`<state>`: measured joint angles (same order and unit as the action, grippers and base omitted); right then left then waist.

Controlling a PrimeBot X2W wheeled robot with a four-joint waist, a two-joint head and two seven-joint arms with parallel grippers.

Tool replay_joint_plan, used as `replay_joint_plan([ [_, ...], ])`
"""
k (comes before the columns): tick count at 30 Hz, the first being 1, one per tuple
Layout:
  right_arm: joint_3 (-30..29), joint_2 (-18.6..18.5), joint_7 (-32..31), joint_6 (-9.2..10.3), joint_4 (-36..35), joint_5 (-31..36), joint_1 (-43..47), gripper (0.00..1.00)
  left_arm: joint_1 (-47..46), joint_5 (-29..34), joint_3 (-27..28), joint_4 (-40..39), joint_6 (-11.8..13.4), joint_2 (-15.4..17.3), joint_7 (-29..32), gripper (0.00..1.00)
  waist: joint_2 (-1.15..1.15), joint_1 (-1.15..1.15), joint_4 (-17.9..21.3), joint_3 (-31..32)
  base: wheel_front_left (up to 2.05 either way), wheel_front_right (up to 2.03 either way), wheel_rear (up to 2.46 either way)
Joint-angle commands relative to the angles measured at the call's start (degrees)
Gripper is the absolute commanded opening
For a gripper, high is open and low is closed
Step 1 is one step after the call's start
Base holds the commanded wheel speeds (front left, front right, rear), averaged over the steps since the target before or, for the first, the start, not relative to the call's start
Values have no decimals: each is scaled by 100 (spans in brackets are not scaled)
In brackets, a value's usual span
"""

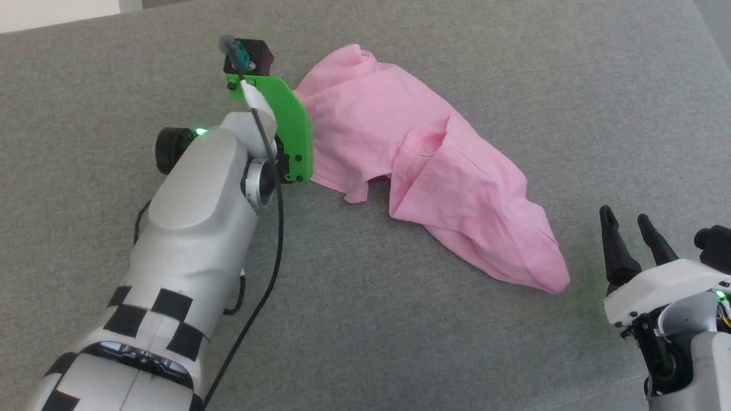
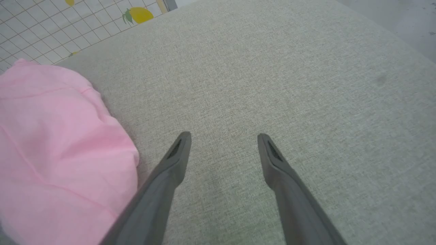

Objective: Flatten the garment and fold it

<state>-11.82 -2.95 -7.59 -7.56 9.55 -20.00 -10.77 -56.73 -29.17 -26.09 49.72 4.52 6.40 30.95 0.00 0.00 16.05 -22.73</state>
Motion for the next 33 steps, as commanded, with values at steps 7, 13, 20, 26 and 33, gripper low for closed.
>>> replay_joint_plan([
  [7,-94,7,-69,8,-24,270,56,100,448,-642,505,-556,-472,-78,-1067,0,0,0,-626,639,0,0,0],
  [13,-123,7,-214,8,-147,346,261,100,1447,-1014,1099,-1886,-364,291,-1758,0,0,0,-1080,1093,0,0,0],
  [20,-127,7,-341,8,-260,359,472,100,3935,-1226,1503,-3472,590,700,-1442,0,0,0,-1328,1402,0,0,0],
  [26,-105,7,-464,8,-358,427,576,100,5205,-1623,1683,-3942,953,510,-1239,20,0,0,-1441,1489,0,0,0],
  [33,233,-2,-872,8,-693,631,204,100,4924,-796,1938,-4618,714,749,-3032,100,0,0,-1715,1505,0,0,0],
])
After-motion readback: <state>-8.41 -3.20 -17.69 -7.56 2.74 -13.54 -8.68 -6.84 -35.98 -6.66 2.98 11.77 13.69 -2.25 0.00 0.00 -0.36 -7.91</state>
